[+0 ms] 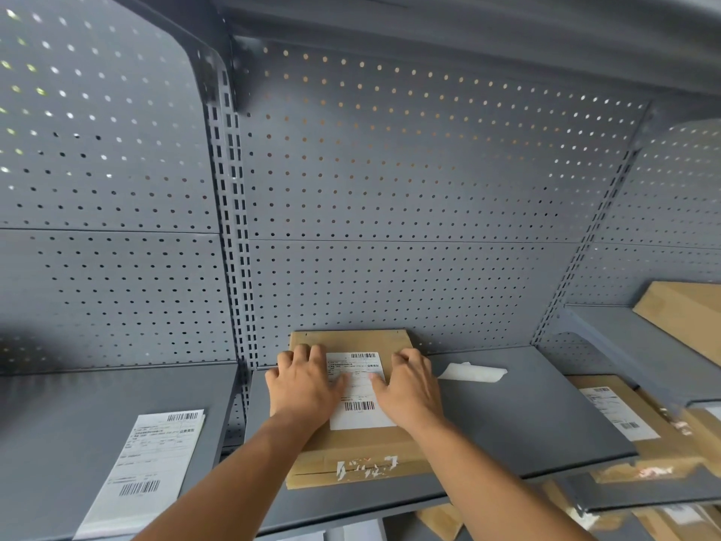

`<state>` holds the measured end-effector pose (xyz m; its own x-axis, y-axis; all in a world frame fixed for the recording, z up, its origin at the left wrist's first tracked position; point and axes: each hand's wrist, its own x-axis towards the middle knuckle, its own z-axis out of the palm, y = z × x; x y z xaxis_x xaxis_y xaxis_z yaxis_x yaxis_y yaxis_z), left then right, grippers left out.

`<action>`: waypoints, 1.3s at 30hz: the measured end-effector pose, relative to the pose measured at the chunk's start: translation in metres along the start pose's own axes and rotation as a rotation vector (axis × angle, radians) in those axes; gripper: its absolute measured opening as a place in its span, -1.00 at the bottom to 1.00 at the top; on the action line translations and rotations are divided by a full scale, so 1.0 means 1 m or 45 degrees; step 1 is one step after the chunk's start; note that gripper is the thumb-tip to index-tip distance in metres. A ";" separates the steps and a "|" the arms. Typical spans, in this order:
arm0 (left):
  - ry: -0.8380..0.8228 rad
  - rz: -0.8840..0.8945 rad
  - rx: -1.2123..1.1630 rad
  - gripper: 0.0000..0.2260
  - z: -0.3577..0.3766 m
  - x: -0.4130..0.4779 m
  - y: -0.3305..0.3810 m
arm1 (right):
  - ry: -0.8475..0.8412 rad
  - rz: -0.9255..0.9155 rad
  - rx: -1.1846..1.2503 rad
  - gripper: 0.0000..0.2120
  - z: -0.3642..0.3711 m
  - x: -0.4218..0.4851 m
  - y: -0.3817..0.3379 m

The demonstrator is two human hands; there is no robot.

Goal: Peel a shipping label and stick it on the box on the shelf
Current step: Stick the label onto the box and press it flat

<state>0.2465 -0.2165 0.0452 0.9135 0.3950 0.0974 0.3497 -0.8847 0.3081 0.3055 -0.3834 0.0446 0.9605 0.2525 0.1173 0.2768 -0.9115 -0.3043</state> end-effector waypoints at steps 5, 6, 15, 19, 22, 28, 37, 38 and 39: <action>0.030 0.026 -0.012 -0.58 0.002 -0.001 -0.003 | 0.065 -0.001 0.053 -0.53 -0.001 -0.001 0.004; 0.029 0.025 -0.001 -0.53 0.002 -0.002 -0.002 | 0.060 0.005 0.043 -0.43 0.000 -0.001 0.002; -0.013 0.001 -0.032 -0.48 0.003 0.001 -0.004 | 0.066 -0.017 0.057 -0.42 0.001 -0.001 0.003; -0.019 0.011 -0.083 -0.64 0.002 0.003 -0.007 | 0.045 0.000 0.082 -0.56 -0.001 0.002 0.004; -0.012 0.017 -0.032 -0.56 -0.002 0.010 -0.005 | 0.048 0.053 0.088 -0.48 -0.009 0.012 0.001; -0.003 0.029 0.058 -0.33 -0.006 0.038 0.004 | -0.008 0.014 0.020 -0.18 -0.006 0.034 -0.006; -0.029 0.032 0.119 -0.41 0.004 0.040 0.002 | 0.002 -0.007 0.096 -0.36 0.008 0.036 0.002; -0.025 0.036 0.092 -0.47 0.004 0.039 0.001 | 0.016 -0.007 0.118 -0.42 0.008 0.035 0.002; -0.018 0.037 0.064 -0.52 0.004 0.040 0.000 | 0.029 -0.010 0.128 -0.47 0.007 0.035 0.003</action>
<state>0.2837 -0.2020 0.0459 0.9262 0.3656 0.0921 0.3325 -0.9073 0.2574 0.3400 -0.3749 0.0413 0.9576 0.2511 0.1415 0.2873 -0.8718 -0.3968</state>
